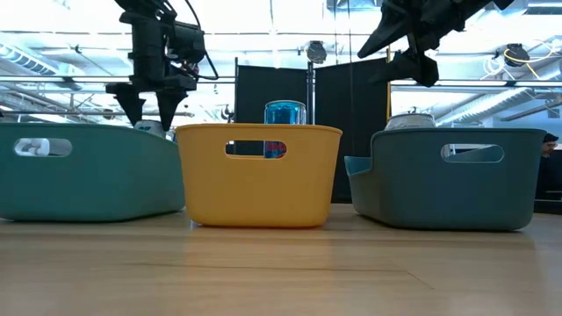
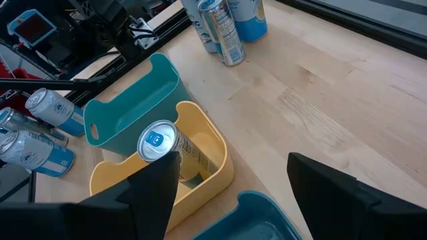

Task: Sort soda cans
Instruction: Put the top left black can into the light green bin

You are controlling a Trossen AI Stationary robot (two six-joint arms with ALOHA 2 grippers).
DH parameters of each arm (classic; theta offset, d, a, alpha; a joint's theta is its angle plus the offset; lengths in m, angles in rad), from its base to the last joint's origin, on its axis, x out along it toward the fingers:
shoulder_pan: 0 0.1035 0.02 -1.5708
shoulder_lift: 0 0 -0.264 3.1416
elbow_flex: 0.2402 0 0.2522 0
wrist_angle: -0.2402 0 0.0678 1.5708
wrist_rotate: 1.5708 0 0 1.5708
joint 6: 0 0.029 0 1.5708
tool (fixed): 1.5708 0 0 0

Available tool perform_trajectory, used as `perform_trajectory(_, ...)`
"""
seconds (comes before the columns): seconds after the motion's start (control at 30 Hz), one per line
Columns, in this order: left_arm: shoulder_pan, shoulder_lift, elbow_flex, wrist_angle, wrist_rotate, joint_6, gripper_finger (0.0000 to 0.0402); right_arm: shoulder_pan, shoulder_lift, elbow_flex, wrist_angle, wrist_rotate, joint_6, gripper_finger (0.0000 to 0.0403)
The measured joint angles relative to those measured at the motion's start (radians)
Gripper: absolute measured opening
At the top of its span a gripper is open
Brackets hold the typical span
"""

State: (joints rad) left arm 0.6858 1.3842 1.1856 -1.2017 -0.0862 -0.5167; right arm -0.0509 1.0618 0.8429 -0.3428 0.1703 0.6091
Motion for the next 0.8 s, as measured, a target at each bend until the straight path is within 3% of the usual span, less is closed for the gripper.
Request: perform_trajectory(0.8,-0.003,-0.002,-0.104,0.091,-0.001,0.001,0.0352,0.000,0.000,0.000,0.000,-0.010,0.034,0.0270)
